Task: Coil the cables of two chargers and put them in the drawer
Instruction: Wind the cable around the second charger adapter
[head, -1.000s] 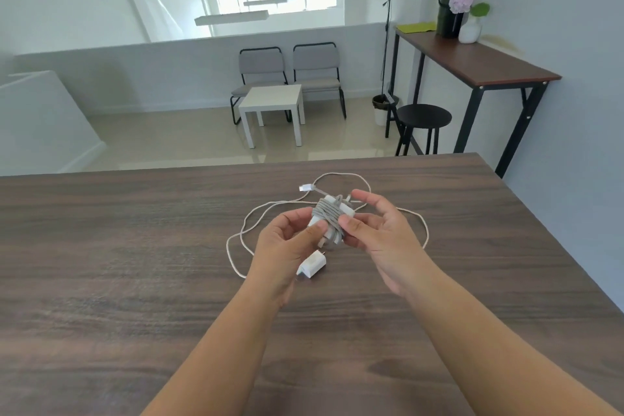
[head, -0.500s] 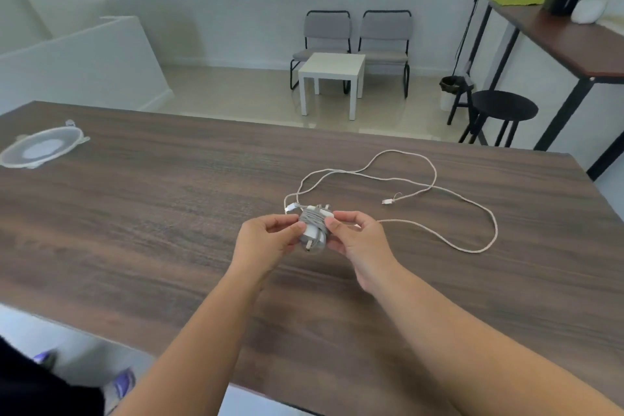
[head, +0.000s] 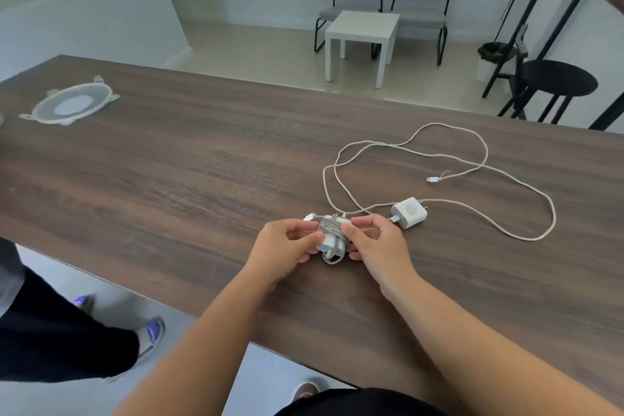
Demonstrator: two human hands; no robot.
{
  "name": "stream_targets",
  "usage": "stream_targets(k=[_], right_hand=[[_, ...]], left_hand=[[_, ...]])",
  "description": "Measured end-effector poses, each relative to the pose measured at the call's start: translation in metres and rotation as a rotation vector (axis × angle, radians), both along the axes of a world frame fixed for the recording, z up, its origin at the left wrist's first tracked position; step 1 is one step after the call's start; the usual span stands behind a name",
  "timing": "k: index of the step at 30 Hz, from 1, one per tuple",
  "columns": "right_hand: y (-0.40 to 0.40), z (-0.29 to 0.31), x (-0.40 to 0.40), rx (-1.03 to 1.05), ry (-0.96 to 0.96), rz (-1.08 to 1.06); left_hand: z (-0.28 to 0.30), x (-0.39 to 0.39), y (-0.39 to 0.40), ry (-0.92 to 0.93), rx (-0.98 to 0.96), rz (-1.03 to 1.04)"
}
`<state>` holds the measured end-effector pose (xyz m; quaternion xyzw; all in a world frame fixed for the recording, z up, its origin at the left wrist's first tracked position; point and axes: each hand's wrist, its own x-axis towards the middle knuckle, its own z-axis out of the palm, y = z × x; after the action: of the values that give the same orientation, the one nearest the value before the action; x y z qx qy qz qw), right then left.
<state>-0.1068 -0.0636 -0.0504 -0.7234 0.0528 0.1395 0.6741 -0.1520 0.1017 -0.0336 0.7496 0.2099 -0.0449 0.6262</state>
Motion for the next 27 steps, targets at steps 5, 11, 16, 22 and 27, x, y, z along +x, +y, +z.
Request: stream_targets(k=[5, 11, 16, 22, 27], right_hand=[[0.003, -0.003, -0.001, -0.055, -0.044, -0.010], [-0.009, 0.003, 0.004, -0.076, -0.053, -0.025], [-0.044, 0.017, 0.019, -0.052, -0.117, -0.160], [-0.100, 0.019, 0.046, -0.171, -0.185, -0.301], [-0.124, 0.008, 0.045, -0.224, -0.138, -0.266]], left_hand=[[0.001, 0.002, 0.006, 0.015, 0.069, -0.047], [0.020, 0.014, 0.012, -0.131, 0.403, -0.017], [0.053, 0.045, -0.022, -0.351, 0.479, -0.137], [0.033, 0.091, -0.085, -0.269, 0.843, -0.695], [0.015, 0.111, -0.106, -0.129, 0.958, -0.776]])
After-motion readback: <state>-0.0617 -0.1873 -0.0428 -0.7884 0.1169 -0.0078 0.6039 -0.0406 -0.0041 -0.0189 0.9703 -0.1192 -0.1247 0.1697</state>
